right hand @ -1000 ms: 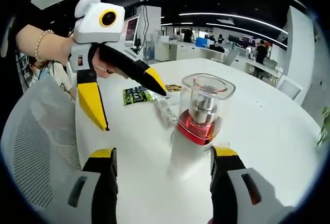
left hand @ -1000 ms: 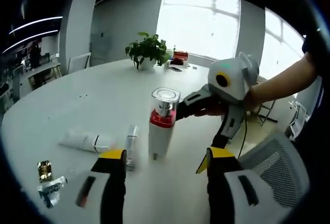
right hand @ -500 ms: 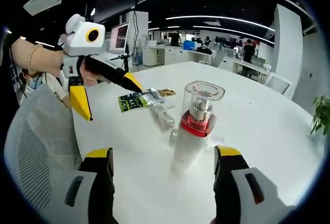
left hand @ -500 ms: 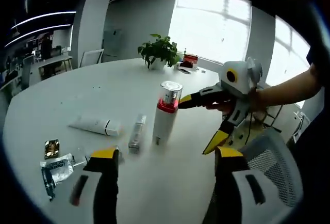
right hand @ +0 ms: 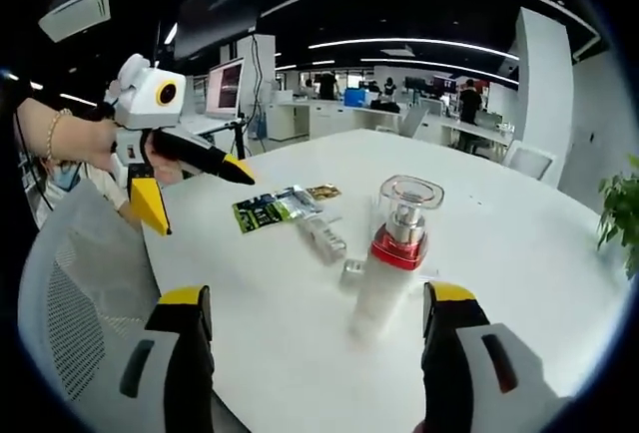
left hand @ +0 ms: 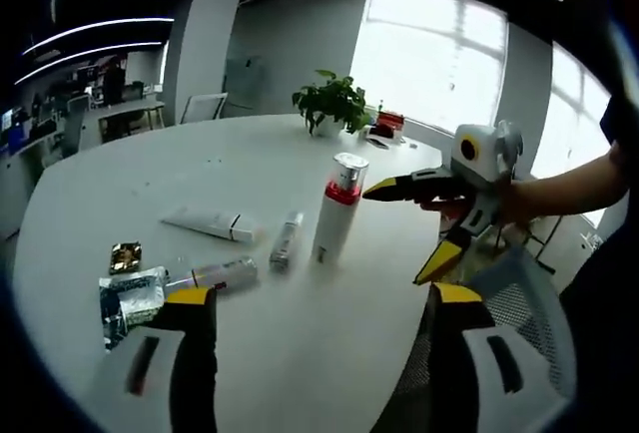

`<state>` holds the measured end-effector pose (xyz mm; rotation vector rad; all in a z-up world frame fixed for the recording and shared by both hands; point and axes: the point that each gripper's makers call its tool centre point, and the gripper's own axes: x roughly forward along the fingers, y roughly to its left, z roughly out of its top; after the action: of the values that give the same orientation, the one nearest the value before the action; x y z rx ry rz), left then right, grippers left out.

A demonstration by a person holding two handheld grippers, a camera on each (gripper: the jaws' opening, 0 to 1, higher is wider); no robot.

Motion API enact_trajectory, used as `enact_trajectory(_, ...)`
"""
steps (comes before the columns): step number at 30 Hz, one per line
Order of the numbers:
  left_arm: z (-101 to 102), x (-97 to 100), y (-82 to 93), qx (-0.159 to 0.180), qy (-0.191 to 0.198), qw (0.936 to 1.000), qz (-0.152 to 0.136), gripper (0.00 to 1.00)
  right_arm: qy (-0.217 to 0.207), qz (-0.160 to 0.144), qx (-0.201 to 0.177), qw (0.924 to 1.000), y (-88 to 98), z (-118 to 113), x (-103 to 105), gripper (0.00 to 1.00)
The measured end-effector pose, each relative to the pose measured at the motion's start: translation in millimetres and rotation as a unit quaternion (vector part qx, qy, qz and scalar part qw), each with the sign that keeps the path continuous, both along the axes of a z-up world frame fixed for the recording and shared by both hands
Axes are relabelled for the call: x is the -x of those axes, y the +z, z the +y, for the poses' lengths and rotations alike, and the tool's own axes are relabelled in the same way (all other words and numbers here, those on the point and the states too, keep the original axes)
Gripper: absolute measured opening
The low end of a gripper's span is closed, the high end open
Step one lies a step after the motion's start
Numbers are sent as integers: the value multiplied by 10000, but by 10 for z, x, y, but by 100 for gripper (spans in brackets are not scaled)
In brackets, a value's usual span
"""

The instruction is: Arrange the skincare products in the storage area until every visible bottle or jar stands upright without overlapping.

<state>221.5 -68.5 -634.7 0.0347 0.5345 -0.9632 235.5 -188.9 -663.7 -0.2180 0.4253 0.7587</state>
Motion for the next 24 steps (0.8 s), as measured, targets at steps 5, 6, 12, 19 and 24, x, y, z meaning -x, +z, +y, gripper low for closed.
enact_trajectory(5, 148, 69, 7, 29, 196, 9998, 32, 85, -43, -14, -104, 9999, 73, 79, 97, 91)
enact_trajectory(6, 162, 78, 5, 26, 215, 9998, 38, 86, -52, -30, -127, 9999, 99, 96, 128, 91)
enact_trajectory(12, 345, 163, -18, 78, 494, 9987, 101, 90, -111, -4, -233, 9997, 115, 151, 204, 95)
enact_trajectory(19, 554, 279, -29, 119, 775, 9968, 164, 93, -160, -13, -320, 9994, 195, 214, 310, 98)
enact_trajectory(24, 727, 353, -42, 117, 984, 9949, 166, 94, -224, 12, -452, 9987, 236, 250, 363, 99)
